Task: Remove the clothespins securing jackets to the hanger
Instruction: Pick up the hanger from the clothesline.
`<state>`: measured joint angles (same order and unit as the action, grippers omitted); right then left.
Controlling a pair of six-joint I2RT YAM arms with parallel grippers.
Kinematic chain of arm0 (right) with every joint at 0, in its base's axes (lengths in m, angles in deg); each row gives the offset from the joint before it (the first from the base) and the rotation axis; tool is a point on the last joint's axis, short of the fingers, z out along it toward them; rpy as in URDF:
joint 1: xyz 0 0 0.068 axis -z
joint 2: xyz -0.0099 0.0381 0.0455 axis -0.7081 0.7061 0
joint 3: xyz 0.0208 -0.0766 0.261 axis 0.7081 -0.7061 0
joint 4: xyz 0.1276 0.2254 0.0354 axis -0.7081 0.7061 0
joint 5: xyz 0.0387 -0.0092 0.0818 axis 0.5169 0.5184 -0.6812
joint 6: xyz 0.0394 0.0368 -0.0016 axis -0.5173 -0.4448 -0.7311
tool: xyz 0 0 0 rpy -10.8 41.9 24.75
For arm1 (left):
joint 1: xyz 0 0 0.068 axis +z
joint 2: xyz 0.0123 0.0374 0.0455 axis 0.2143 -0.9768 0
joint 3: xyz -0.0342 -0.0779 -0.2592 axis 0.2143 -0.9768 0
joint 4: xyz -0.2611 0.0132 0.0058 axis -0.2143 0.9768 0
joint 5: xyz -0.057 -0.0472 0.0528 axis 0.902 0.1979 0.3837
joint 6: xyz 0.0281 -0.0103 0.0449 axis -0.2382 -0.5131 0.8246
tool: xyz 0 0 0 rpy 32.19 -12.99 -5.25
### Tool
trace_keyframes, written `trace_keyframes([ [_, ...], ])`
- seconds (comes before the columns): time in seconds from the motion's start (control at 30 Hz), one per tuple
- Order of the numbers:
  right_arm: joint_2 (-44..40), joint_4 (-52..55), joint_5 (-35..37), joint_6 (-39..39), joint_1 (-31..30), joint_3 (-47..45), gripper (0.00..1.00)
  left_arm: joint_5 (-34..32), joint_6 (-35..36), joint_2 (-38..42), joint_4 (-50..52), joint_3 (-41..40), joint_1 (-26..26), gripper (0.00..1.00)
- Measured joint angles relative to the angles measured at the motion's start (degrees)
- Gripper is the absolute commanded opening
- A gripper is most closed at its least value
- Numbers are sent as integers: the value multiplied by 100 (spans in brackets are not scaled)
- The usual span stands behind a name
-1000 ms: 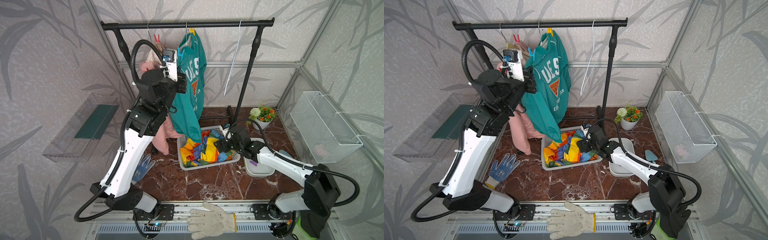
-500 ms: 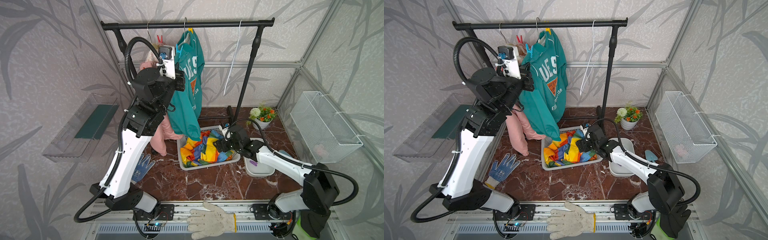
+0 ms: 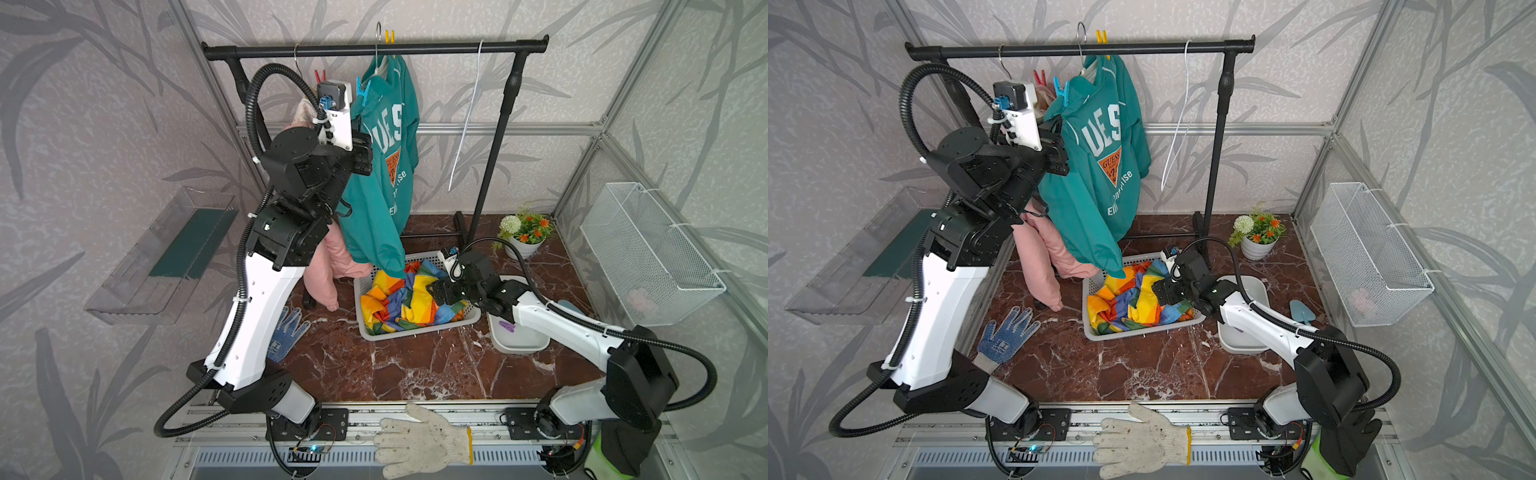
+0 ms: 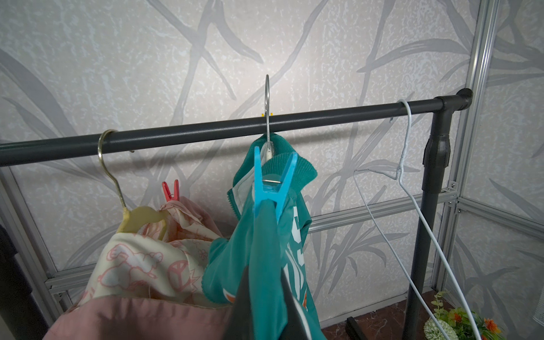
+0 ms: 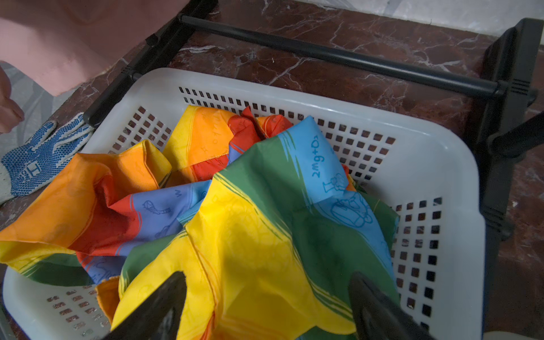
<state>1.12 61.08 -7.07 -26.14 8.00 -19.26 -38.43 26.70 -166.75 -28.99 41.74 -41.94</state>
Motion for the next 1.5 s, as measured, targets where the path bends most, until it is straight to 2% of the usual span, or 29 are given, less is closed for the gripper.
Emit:
trace_keyframes([
  [0.47, 138, 76, -46, -4, 0, 101, 86, 131, -155, 697, -131, -800, -4, 0],
  [0.87, 138, 168, 0, -4, 0, 380, 87, 131, -341, 1497, -326, -2184, -17, 0],
  [1.13, 116, 354, 179, -184, 24, 562, 100, 284, -409, 2041, -474, -3082, -42, 0],
  [1.5, -229, 533, 299, -302, 116, 573, 99, 730, -232, 2656, -811, -4369, -125, 0],
])
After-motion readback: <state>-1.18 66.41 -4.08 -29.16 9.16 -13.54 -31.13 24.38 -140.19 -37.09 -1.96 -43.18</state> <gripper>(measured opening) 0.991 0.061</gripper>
